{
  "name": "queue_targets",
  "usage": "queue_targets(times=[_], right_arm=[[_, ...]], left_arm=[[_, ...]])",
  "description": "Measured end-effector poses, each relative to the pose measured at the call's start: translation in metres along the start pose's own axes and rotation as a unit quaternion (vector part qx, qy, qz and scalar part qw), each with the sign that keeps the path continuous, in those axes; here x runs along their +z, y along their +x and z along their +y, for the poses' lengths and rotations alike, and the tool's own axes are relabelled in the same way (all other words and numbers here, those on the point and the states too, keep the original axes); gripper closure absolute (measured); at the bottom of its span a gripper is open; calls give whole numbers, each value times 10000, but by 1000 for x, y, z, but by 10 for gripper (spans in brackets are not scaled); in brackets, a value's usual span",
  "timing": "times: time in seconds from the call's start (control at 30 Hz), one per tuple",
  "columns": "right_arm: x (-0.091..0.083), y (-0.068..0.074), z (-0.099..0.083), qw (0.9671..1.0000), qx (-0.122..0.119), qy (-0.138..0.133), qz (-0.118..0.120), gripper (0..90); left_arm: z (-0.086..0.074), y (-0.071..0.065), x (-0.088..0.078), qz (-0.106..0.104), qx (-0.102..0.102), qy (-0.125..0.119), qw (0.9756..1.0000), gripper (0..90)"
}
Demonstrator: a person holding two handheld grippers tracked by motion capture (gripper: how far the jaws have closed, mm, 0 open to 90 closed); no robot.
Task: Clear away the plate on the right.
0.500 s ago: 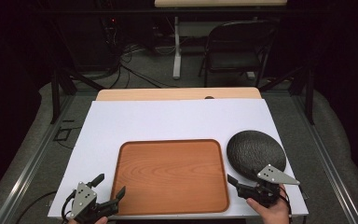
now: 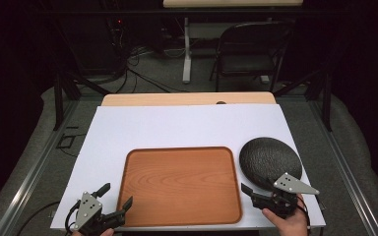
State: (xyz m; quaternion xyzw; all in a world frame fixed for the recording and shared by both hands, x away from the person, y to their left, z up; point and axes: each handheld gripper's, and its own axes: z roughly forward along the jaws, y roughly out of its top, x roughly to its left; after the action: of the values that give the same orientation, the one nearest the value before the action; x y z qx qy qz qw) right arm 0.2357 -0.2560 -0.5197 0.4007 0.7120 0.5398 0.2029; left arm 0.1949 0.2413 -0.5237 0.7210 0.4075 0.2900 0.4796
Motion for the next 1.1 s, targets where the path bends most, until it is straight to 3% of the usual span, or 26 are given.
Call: queue_targets(times=[0.17, 0.33, 0.4, 0.67, 1.0, 1.1], right_arm=[[-2, -5, 8, 9999, 160, 31, 15, 353], [-2, -15, 19, 9994, 256, 190, -153, 362], [-2, -18, 24, 9991, 153, 334, -225, 363], [-3, -40, 29, 9964, 251, 724, -357, 371], [-13, -73, 27, 9912, 850, 792, -637, 394], [-19, -81, 27, 9900, 907, 759, -767, 396]], left_arm=[[0, -1, -2, -23, 28, 24, 10000, 163], [-1, -2, -3, -52, 59, 16, 10000, 163], [0, -3, -3, -27, 73, 38, 10000, 163], [0, -4, -2, -42, 44, 31, 10000, 163], [-1, -3, -2, -26, 29, 67, 10000, 163], [-1, -3, -2, -27, 32, 67, 10000, 163]])
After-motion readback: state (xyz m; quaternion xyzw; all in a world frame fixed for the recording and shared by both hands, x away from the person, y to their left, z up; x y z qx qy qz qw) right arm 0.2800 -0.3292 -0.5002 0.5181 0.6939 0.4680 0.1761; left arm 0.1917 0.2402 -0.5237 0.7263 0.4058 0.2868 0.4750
